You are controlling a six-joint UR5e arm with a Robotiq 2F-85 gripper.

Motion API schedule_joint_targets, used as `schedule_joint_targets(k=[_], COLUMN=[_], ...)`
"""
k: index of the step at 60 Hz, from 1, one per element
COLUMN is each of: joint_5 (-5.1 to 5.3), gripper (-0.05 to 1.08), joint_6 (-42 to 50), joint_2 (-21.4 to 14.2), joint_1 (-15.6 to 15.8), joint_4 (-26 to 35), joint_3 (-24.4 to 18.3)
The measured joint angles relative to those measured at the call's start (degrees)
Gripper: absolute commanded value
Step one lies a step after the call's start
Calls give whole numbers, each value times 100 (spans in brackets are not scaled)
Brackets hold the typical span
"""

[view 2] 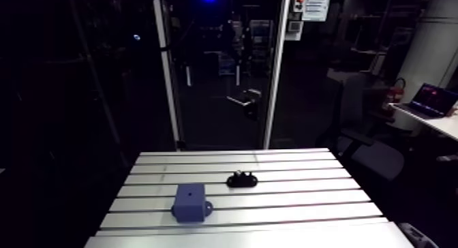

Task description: Pick up the M10 bolt and insert it into the hole until fully seated.

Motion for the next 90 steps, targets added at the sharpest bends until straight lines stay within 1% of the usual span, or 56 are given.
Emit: schedule_joint_targets(k=[3, 12, 20, 46, 66, 77, 90], joint_5=[-1, -8, -12, -14, -16, -19, -24], gripper=[1, 1, 1, 0, 1, 1, 1], joint_6=[-27, -243, -343, -403, -440, -519, -665], joint_2=[-5, -37, -51, -43, -22, -20, -20], joint_1=[0, 5, 7, 10, 5, -9, -53], joint_4=[-46, -401, -566, -701, -926, -1299, -2037], joint_3=[48, 423, 596, 738, 854, 1038, 1441])
